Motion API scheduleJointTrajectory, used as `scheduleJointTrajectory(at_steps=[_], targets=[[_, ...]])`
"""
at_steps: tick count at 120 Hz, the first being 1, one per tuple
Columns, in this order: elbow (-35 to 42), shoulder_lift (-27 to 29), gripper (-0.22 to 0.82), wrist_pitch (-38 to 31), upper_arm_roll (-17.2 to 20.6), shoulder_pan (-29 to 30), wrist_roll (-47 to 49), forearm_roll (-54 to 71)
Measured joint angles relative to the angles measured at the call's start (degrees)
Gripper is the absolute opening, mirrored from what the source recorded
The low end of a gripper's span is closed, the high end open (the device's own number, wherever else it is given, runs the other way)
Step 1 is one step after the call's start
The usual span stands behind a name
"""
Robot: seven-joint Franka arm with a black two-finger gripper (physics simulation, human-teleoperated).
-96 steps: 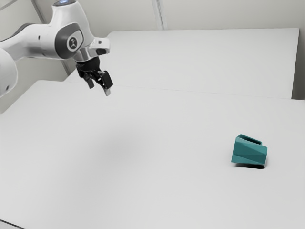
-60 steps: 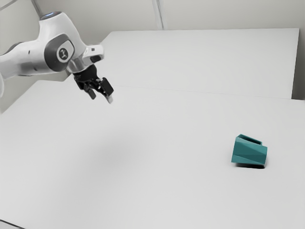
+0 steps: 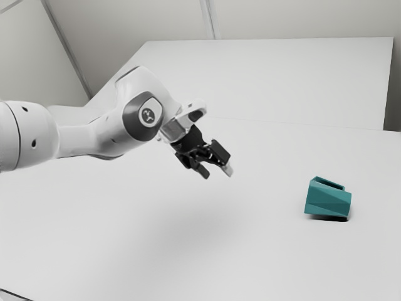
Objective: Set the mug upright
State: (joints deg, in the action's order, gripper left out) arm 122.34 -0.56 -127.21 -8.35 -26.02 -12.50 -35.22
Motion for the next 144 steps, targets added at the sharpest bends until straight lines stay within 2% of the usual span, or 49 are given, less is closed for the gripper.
scheduleJointTrajectory(at_steps=[61, 144], targets=[[-2.69, -10.74, 0.60, -4.07, 0.07, -7.17, -1.19, -19.18], [-27.17, -30.55, 0.60, -4.54, 0.92, -9.75, -5.59, -20.19]])
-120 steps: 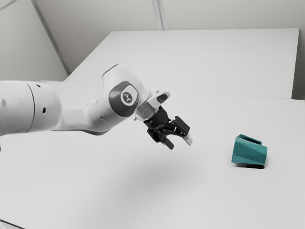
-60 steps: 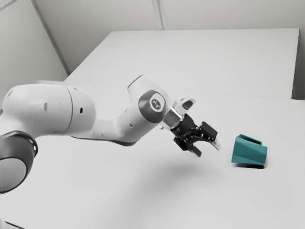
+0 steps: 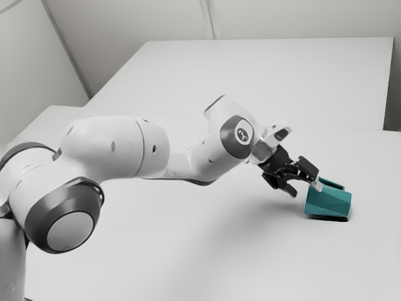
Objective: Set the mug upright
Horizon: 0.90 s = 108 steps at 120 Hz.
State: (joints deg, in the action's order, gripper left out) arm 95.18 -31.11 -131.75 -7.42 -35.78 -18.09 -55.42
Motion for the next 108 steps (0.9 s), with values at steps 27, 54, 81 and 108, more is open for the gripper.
scheduleJointTrajectory(at_steps=[27, 54, 81, 108], targets=[[-5.35, -3.79, 0.60, 0.78, 0.74, 0.02, -1.00, -0.09], [-9.14, -6.47, 0.58, 2.37, 1.58, 0.01, -1.66, -0.18], [-10.41, -6.75, 0.29, 2.93, 1.88, -0.08, -2.09, 0.28], [-11.51, -6.73, -0.03, 3.32, 1.94, -0.41, -2.23, 1.12]])
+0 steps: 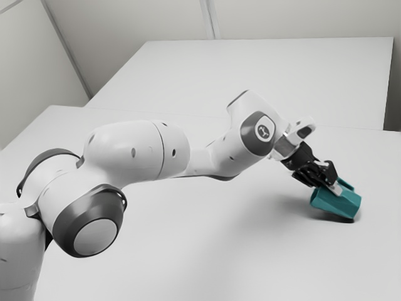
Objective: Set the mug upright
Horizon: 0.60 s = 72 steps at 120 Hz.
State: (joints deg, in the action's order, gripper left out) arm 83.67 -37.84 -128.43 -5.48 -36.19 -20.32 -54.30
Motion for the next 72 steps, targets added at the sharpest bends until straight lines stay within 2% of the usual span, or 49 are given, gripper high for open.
scheduleJointTrajectory(at_steps=[26, 49, 72], targets=[[-0.70, 0.39, -0.14, 0.11, 0.00, -0.58, 0.08, 0.21], [0.08, 2.66, -0.14, 0.11, -0.08, -0.84, 0.96, 3.69], [4.35, 7.96, -0.15, 0.09, -0.46, 0.09, 2.89, 12.25]])
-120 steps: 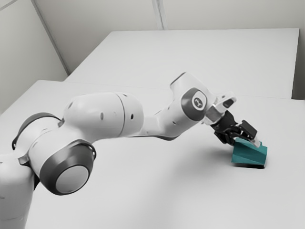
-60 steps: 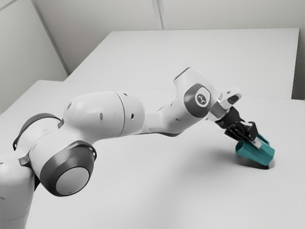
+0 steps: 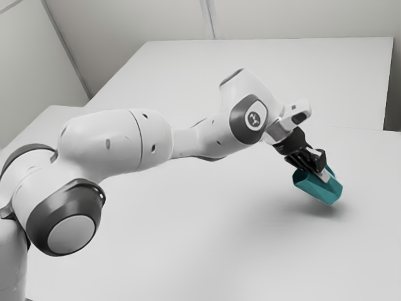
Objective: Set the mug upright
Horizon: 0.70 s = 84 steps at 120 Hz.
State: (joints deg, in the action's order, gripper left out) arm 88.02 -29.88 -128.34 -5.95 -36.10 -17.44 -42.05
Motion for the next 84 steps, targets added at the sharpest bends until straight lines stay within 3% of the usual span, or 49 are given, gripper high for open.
scheduleJointTrajectory(at_steps=[59, 84], targets=[[14.56, 12.69, -0.15, 0.28, -0.66, 9.40, 5.84, 20.84], [17.39, 15.59, -0.15, 2.13, -2.01, 13.99, 8.56, 32.31]])
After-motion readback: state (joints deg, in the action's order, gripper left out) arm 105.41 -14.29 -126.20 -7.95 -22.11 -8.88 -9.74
